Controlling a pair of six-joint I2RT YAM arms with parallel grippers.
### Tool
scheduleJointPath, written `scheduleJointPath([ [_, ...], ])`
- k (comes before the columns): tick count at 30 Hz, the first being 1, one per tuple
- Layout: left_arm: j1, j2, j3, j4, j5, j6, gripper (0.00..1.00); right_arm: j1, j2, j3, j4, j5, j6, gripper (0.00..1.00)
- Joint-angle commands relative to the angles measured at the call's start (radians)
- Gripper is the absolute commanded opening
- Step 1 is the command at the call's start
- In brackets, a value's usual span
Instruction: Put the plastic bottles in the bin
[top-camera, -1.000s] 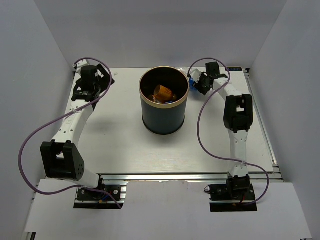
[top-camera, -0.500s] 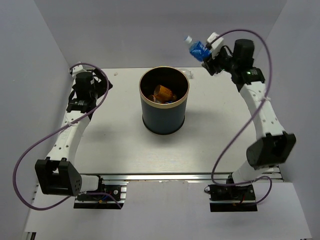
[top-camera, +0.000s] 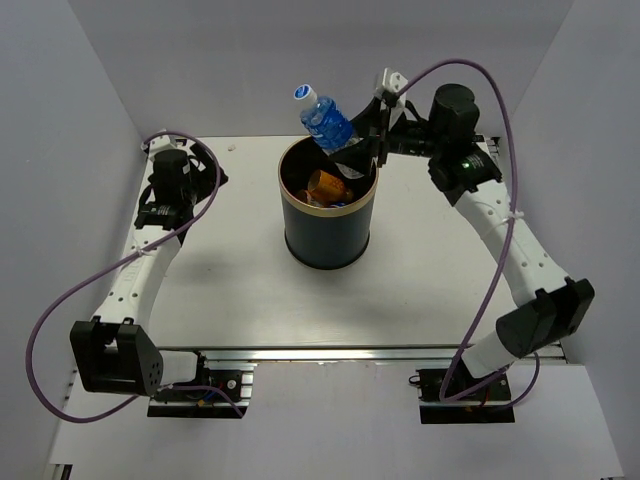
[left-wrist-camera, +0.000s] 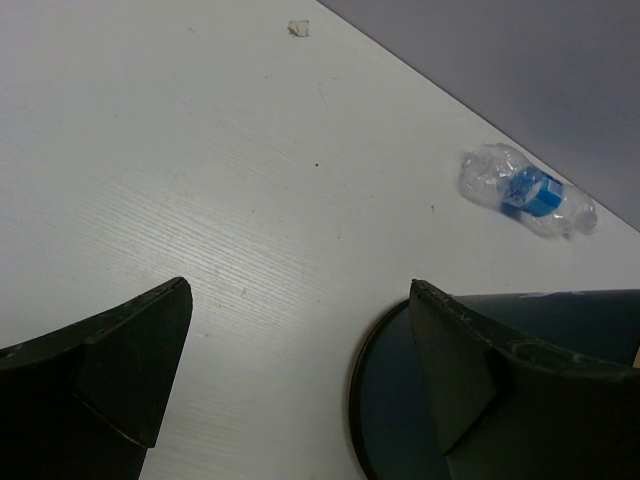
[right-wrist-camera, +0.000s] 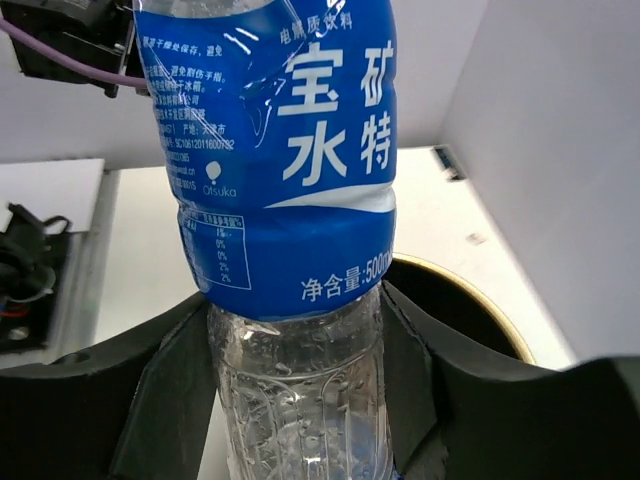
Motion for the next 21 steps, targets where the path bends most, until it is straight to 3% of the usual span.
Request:
scheduleJointPath([
  [1, 0.006, -0.055, -0.032, -0.01, 0.027, 0.013, 0.98, -0.007, 0.044, -0.016, 0.101, -0.06, 0.134, 0.62],
  [2, 0.006, -0.06, -0.038, -0.01, 0.026, 0.013, 0.98, -0.004, 0.081, 0.001, 0.088, -0.071, 0.141, 0.65],
  [4, 0.006, -0.069, -0.049, -0.013, 0.017, 0.014, 0.98, -0.002, 0.118, 0.073, 0.019, -0.083, 0.141, 0.87],
  [5, 0.006, -0.072, -0.049, -0.016, 0.01, 0.016, 0.98, -0.002, 0.146, 0.093, 0.006, -0.082, 0.139, 0.89],
  [12, 0.006, -0.082, -0.044, -0.029, -0.019, 0.031, 0.98, -0.001, 0.183, 0.185, -0.067, -0.036, 0.053, 0.89],
  [21, 0.006, -0.036, -0.053, 0.013, -0.011, 0.033, 0.98, -0.105, 0.245, 0.331, -0.082, 0.257, 0.012, 0.89],
])
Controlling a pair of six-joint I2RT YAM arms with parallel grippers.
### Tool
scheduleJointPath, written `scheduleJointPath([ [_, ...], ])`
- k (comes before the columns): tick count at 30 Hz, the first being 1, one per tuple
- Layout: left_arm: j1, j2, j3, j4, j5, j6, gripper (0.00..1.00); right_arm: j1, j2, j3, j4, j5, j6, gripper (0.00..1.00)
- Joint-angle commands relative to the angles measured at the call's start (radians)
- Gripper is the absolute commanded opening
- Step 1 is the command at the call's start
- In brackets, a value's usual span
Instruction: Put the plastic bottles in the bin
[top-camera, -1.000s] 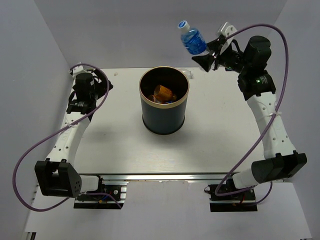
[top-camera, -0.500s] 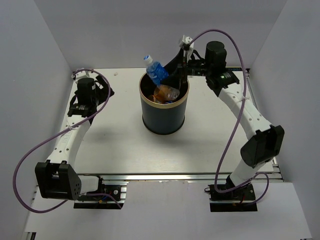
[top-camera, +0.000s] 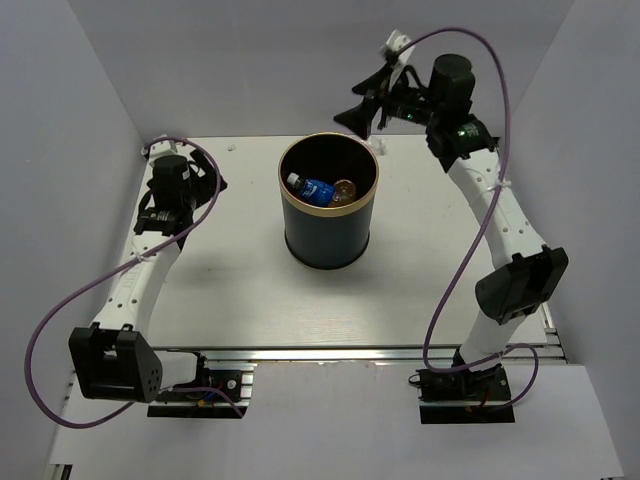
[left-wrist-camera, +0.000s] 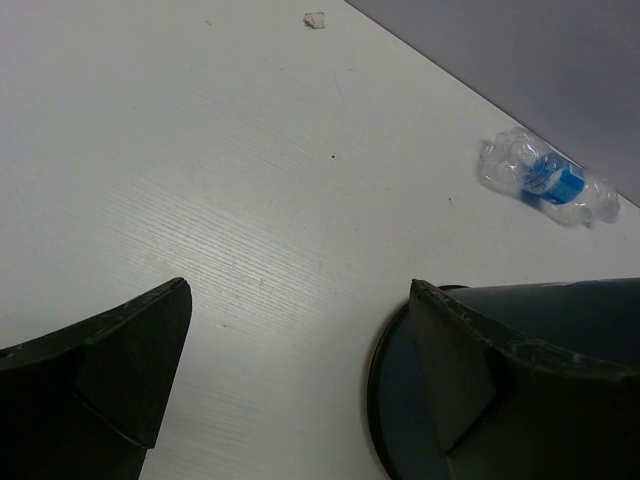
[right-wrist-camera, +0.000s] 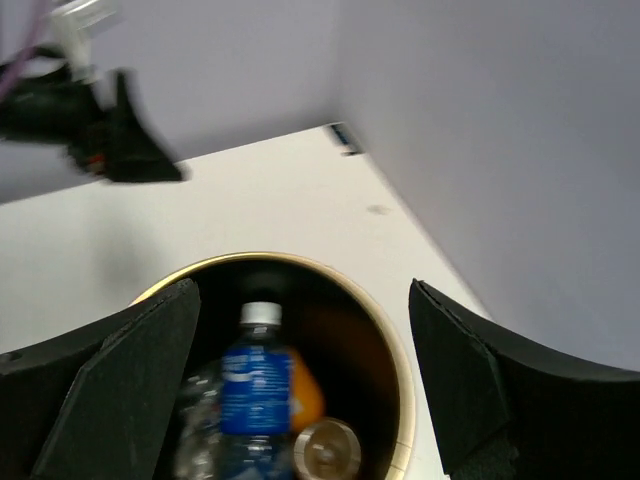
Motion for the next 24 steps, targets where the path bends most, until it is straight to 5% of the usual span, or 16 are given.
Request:
scheduleJointPath([
  [1, 0.006, 0.024, -0.003, 0.03, 0.0, 0.007, 0.98, -0.093, 0.043, 0.112, -0.001, 0.204, 0.054, 0.89],
  [8, 0.006, 0.105, 0.027, 0.047, 0.011, 0.01, 0.98, -0.188, 0.194, 0.167, 0.071, 0.569, 0.272, 0.89],
  [12, 0.006, 0.142, 0.021, 0.064, 0.015, 0.012, 0.98, -0.193, 0.406, 0.292, 0.079, 0.536, 0.23, 0.89],
  [17, 0.006, 0.185, -0.002, 0.134, 0.072, 0.007, 0.98, -0.193, 0.556, 0.298, 0.409, 0.379, 0.185, 0.89],
  [24, 0.006, 0.263, -0.006, 0.166, 0.139, 0.022, 0.98, -0.182, 0.854, 0.487, 0.645, 0.332, 0.242, 0.89],
])
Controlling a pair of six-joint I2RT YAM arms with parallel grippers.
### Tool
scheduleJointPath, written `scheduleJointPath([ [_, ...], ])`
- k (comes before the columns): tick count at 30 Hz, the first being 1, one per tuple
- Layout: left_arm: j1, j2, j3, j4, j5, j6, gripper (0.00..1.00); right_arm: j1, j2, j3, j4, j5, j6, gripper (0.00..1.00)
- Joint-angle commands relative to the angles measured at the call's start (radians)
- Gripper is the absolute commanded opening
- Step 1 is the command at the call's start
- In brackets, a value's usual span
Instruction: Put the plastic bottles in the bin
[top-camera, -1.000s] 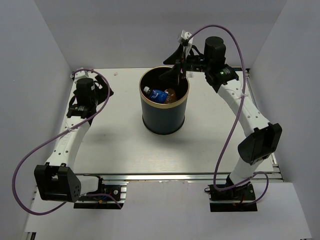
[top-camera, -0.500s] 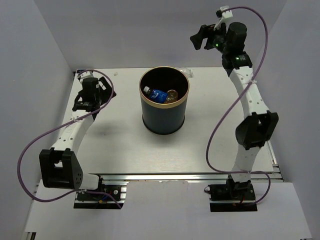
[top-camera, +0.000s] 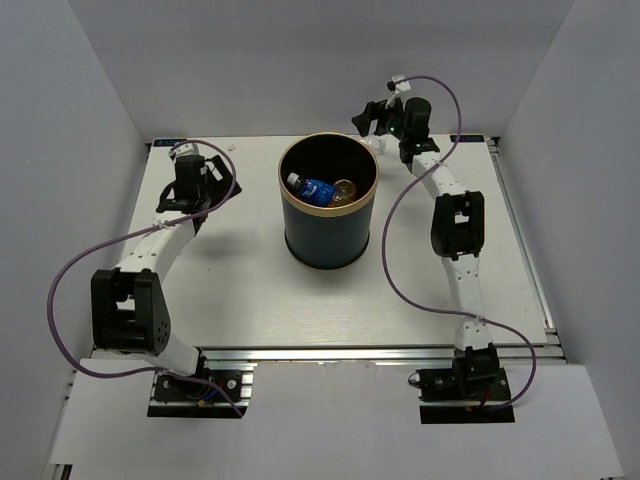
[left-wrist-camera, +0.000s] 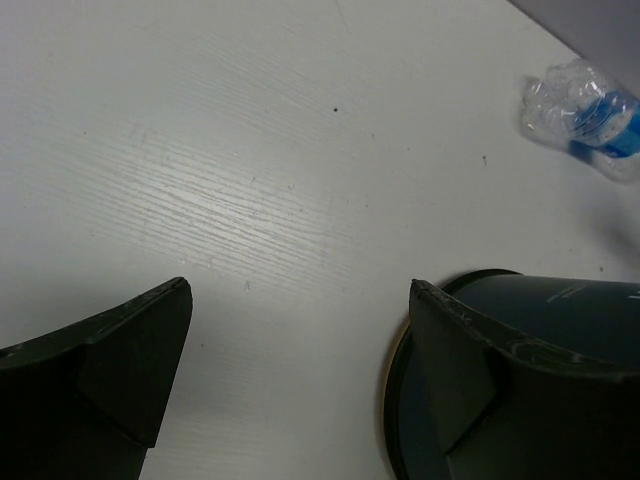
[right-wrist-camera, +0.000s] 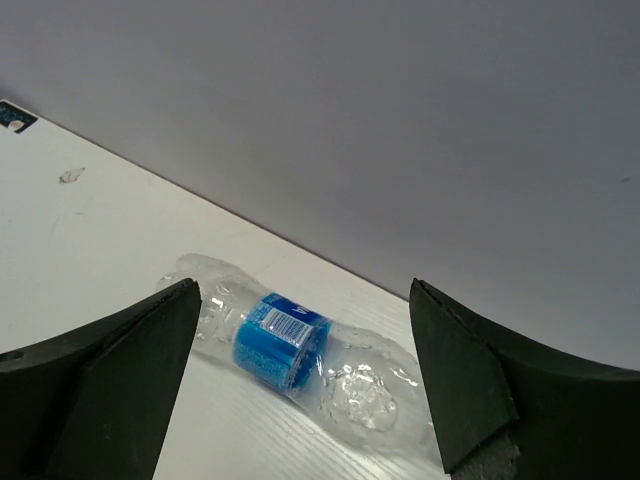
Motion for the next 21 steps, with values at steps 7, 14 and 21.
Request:
scheduleJointPath([
  [7, 0.006, 0.087, 0.028, 0.021, 0.065, 0.019, 0.98, 0.06, 0.103, 0.05, 0.263, -0.049, -0.037, 0.89],
  [14, 0.006, 0.125, 0.059, -0.018, 0.051, 0.017, 0.98, 0.058, 0.094, -0.025, 0.203, -0.091, -0.008, 0.89],
  [21, 0.006, 0.122, 0.06, -0.022, 0.056, 0.016, 0.98, 0.029, -0.047, -0.223, 0.214, -0.229, 0.027, 0.89],
])
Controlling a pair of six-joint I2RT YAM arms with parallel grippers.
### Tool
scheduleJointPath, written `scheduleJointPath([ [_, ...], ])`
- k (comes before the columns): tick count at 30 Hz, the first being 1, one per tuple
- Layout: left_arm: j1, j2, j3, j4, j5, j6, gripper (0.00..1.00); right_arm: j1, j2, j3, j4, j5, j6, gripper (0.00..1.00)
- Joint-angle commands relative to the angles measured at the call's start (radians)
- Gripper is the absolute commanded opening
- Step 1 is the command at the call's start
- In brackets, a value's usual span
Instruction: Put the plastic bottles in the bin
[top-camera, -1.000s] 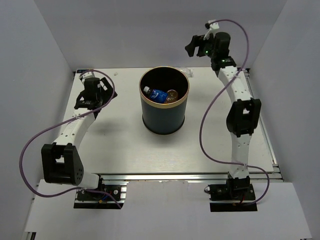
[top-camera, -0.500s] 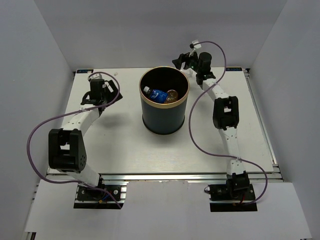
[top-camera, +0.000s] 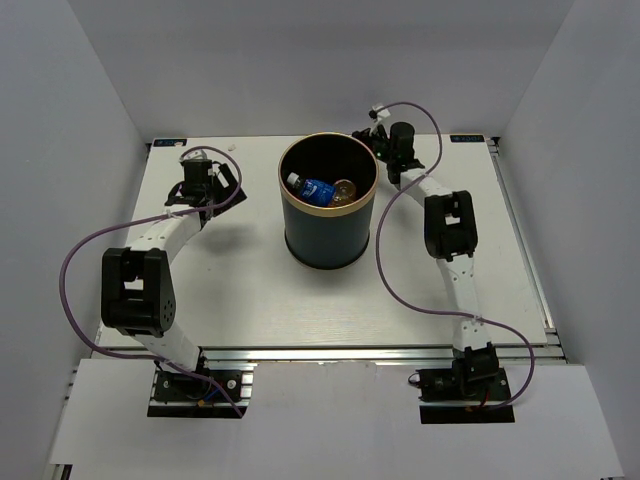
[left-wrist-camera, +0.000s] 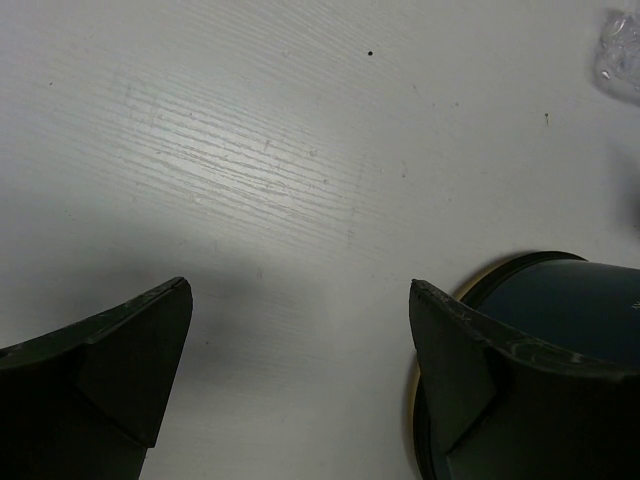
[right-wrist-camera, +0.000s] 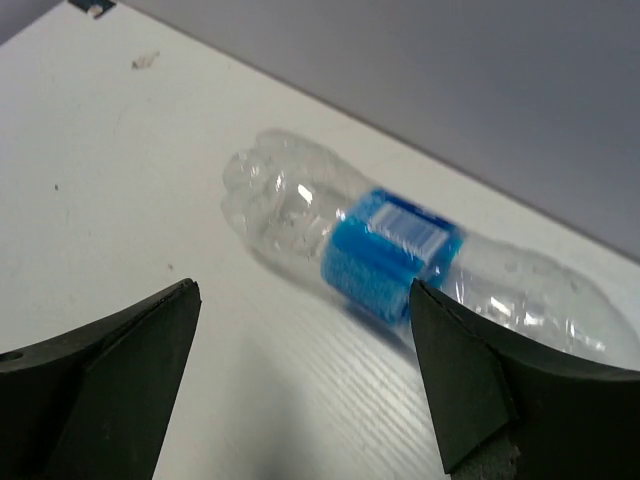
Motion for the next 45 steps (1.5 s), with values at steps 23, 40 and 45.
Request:
scheduleJointPath([
  [23, 0.006, 0.001, 0.079, -0.001, 0.024, 0.009, 0.98, -0.015, 0.009, 0.172, -0.028, 0.193, -0.209, 0.89],
  [40, 0.006, 0.02, 0.114, -0.034, 0.039, -0.011, 0.98, -0.051, 0.094, 0.175, -0.075, 0.101, -0.262, 0.89],
  [45, 0.004, -0.002, 0.104, -0.036, 0.041, -0.016, 0.98, -0.071, 0.057, 0.127, -0.175, 0.058, -0.377, 0.89],
])
